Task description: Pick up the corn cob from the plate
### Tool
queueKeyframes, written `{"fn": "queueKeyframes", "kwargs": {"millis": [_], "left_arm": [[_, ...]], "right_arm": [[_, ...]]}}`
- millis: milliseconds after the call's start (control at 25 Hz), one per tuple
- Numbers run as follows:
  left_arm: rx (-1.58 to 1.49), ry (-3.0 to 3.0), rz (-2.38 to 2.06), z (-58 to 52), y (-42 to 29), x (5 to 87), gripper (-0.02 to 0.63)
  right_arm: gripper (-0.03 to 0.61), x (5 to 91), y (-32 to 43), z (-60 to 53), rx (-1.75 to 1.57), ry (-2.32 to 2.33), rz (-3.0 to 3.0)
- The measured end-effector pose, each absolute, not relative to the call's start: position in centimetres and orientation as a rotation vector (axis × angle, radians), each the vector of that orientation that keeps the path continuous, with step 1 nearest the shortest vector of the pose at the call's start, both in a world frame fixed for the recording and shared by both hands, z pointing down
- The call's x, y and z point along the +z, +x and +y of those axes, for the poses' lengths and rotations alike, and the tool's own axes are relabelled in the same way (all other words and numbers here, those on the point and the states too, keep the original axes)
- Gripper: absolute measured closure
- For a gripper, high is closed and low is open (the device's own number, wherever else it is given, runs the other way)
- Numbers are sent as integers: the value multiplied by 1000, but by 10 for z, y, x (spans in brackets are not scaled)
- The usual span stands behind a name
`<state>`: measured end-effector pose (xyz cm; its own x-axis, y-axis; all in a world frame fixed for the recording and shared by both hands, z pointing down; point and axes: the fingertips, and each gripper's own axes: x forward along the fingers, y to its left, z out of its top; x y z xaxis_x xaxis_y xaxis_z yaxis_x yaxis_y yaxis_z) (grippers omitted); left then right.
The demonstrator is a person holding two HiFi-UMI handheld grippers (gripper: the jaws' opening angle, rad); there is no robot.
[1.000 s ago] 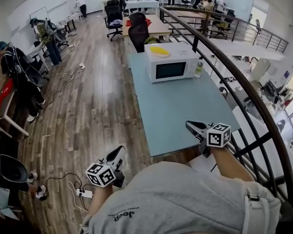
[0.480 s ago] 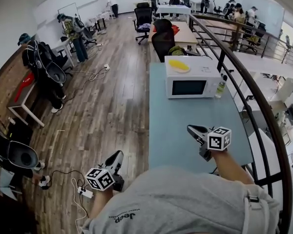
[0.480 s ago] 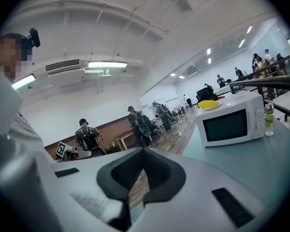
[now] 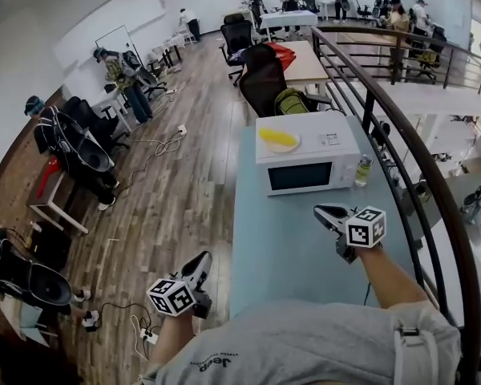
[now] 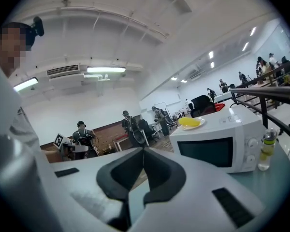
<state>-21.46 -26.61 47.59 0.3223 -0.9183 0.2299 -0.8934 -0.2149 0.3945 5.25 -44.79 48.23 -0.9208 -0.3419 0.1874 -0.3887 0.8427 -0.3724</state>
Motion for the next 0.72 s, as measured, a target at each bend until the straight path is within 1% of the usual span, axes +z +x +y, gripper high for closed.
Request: {"fn": "queueKeyframes", "kwargs": {"millis": [120,320,360,440,480,720], "left_arm": [[-21,2165,-1593,-298,-221,468,581],[-12,2278,-1535,-369,-240,456,581],[-14,2301,-1510,-382,-243,456,581],[-14,2344,-1462,-407,-249,457,581],[-13,2365,-1440,-420,-252,457,581],[-40,2450,-1352,-483,-258,461,581]], "right_arm": [[561,481,56,-483,598,628,-2901],[558,467,40,-544,474,697,-2865],[544,465,35,-555,445,712,-2842],[478,461,23,-575,399,731,-2793],[464,458,16,-584,380,738,-2774],[425,441,-24,-635,232,747,-2677]]}}
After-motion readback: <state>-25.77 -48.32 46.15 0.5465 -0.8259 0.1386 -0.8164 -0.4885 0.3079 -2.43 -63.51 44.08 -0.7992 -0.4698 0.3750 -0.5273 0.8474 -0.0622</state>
